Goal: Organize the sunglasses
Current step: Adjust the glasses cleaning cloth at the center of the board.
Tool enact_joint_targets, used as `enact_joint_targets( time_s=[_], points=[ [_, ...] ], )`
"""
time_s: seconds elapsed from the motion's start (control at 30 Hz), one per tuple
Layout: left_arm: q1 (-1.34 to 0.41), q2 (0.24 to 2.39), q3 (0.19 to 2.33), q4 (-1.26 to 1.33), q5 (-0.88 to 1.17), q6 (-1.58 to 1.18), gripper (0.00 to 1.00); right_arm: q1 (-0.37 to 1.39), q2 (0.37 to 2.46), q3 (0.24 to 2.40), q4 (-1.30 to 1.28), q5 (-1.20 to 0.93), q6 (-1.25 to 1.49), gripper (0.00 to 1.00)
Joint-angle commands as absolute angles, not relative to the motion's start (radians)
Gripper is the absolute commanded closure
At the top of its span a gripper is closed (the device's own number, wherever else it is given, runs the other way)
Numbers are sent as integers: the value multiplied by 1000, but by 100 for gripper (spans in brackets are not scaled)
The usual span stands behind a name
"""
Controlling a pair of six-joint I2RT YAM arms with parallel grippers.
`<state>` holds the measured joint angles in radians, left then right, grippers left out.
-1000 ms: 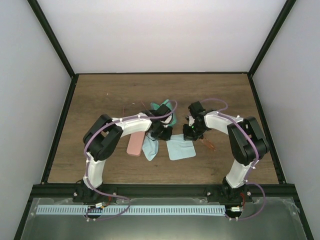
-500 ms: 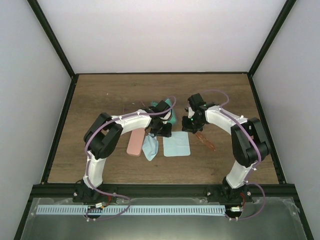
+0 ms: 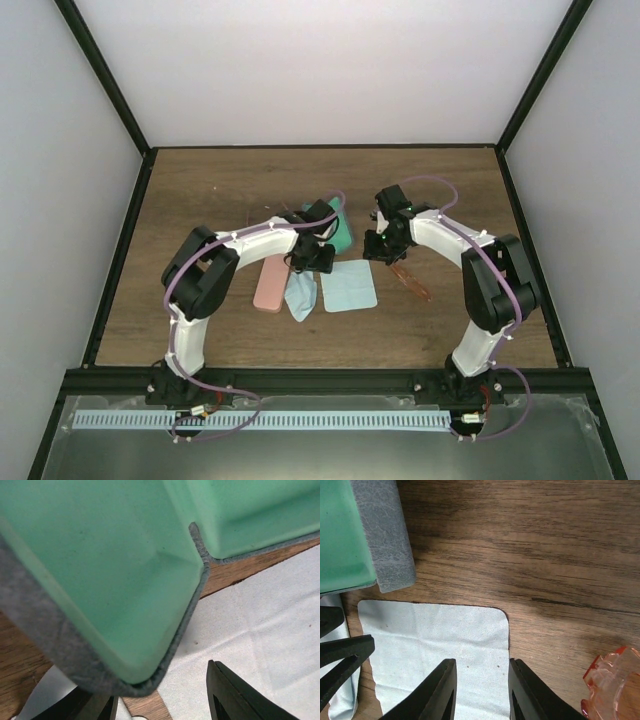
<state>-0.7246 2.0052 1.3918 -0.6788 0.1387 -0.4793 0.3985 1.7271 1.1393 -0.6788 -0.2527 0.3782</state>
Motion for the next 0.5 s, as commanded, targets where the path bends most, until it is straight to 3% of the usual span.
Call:
enact_joint_targets(
  time_s=[0.0,0.27,0.47],
  points=[
    [-724,1989,1399,-690,93,-482,51,392,1742,1149,-667,-241,372,70],
    [-722,2026,1466,-698,78,-469,69,475,1668,1050,-673,-337,380,83],
    [-724,2066,1554,-712,107,-439,91,557,1627,935,-616,-367,419,88]
  ],
)
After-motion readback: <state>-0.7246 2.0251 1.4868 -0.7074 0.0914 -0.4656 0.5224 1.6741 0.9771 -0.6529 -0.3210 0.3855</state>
